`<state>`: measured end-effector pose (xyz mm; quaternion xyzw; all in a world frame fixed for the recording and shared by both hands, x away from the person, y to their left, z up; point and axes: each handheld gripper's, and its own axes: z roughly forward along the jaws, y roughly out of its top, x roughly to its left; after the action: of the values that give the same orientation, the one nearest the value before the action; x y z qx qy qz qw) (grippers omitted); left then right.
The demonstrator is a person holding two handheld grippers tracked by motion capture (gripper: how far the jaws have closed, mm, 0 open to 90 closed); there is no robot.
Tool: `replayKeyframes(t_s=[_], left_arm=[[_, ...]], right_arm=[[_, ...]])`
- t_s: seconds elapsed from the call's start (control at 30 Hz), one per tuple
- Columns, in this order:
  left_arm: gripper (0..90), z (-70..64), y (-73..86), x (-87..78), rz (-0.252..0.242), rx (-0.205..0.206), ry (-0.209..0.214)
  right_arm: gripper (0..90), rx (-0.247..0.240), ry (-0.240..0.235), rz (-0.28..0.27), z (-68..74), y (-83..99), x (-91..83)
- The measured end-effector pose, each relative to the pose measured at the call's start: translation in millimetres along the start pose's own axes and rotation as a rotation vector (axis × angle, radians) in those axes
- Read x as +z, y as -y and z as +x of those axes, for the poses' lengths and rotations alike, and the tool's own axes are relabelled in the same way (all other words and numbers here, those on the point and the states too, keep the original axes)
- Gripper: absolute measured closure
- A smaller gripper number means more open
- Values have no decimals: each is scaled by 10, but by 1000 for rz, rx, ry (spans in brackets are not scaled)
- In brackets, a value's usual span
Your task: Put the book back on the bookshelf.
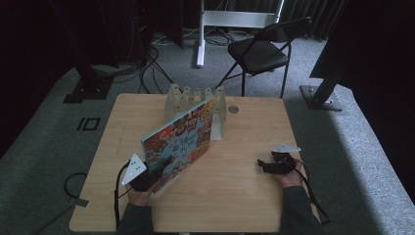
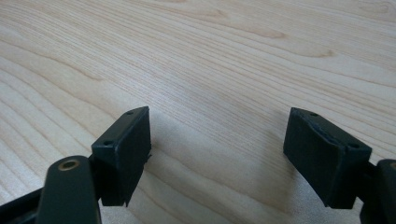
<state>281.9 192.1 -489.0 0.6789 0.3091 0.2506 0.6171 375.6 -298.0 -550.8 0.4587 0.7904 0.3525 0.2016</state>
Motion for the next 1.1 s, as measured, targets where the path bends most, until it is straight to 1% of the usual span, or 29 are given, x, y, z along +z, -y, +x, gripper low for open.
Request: replayKeyframes(t_s=[0.13,0.2,0.37,0.53,0.67,0.8,1.1], left_arm=[[812,23,-12,-24,-8,-17,-4],[812,27,-21,-32,-6,-16,-9],[811,33,-30,-40,3,-12,-34],[811,24,-26,-52,-1,-18,-67],[811,16,-30,-69,-5,-16,-82],[811,17,-39,-87,-10,-24,-79],[811,47,-36,-116,-15,-35,-96]], right_arm=[[228,0,0,0,0,0,0],[228,0,0,0,0,0,0],[228,0,0,0,0,0,0],[228,0,0,0,-1,0,0],[227,0,-1,0,-1,0,0],[226,0,-1,0,-1,0,0],[225,1,-2,0,-2,0,0]])
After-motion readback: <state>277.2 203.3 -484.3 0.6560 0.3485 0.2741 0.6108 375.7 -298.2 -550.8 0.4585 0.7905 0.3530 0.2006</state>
